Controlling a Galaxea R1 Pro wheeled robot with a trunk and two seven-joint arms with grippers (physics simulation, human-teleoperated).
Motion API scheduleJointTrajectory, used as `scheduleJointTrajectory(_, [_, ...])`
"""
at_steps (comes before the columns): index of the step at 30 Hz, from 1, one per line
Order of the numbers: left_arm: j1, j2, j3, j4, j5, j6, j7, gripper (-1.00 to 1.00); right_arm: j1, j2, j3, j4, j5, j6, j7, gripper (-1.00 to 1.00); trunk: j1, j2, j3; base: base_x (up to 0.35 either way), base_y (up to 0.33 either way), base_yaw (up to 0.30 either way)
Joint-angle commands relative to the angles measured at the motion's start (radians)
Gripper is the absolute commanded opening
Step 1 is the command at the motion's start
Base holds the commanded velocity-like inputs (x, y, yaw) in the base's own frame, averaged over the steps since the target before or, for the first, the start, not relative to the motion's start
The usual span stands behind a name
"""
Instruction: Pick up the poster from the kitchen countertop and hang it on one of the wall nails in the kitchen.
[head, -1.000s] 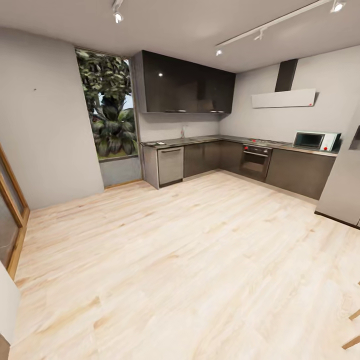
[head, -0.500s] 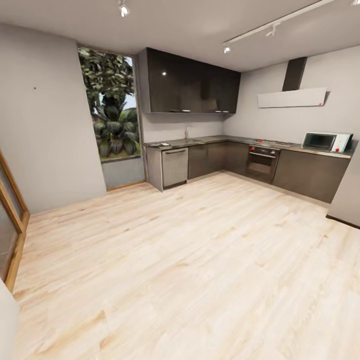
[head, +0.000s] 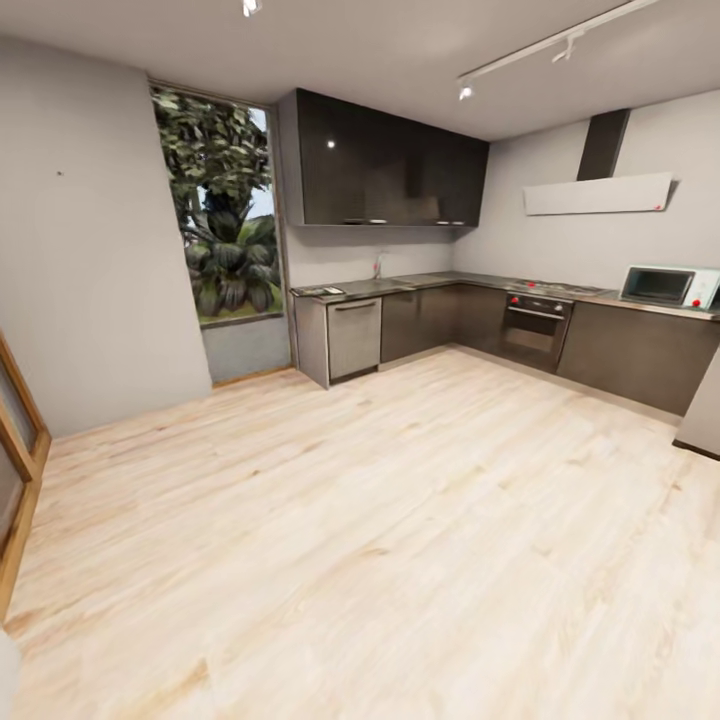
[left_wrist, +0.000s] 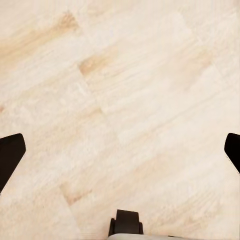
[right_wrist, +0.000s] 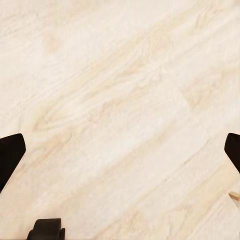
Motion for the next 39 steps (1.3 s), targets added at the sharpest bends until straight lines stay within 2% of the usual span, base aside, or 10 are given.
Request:
scheduleJointTrajectory(1, [0.000,0.000,0.001,-0.001,0.001,-0.002,0.000,1.00,-0.001,0.000,0.001,0.001,0.009,-0.002,-0.005,1.00,0.001,0.000,-0.001,0.340,0.012,0.000])
scheduleJointTrajectory(39, [0.000,0.000,0.002,-0.001,0.001,-0.003,0.000,1.00,-0.001,-0.001,-0.001,0.001,0.009,-0.002,-0.003,1.00,0.001,0.000,-0.001,0.341,0.001,0.000])
